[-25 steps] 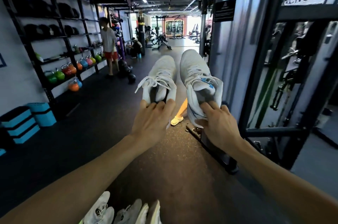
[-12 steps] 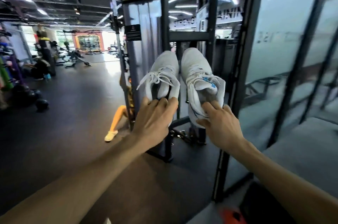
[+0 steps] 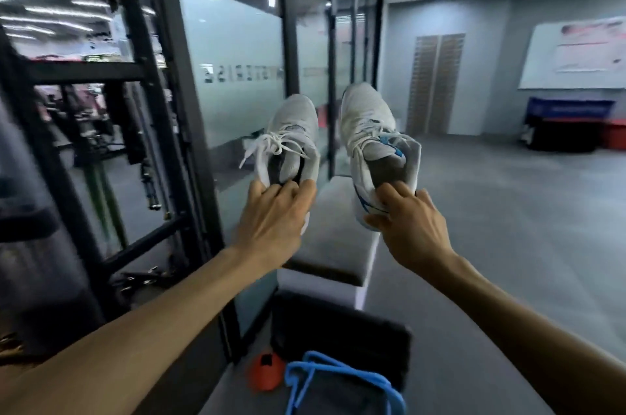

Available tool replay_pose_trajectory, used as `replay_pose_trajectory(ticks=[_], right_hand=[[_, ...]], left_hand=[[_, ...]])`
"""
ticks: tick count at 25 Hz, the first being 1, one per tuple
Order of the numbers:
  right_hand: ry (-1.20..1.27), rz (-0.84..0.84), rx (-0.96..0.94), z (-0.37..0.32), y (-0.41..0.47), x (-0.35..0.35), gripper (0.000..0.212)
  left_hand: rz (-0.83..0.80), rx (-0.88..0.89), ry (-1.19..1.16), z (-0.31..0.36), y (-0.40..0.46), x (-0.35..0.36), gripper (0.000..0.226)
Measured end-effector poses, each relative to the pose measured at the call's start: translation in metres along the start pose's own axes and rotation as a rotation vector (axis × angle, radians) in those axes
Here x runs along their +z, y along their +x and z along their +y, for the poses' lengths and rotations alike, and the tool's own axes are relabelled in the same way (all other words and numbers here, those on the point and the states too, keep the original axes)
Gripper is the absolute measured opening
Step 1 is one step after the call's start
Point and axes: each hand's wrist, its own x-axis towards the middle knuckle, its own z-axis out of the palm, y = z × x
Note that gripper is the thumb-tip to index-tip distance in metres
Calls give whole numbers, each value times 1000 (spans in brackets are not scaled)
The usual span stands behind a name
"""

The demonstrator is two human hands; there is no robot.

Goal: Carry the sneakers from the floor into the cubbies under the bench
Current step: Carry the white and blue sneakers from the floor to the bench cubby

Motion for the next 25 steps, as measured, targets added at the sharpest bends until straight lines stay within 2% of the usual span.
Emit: replay_pose_trajectory(ticks=[8,13,18,25], right_hand=[[-239,55,221,293,-48,-120,20],[-315,65,314,422,-52,-164,20],[-388,102,374,550,-16,-178,19],[-445,128,396,721,90,-174,19]], left_hand=[[201,163,-286,282,182,74,38],[279,255,-418,406,276,115,31],[283,319,-495,500,373,180,40],[304,322,-523,579,534,296,45]])
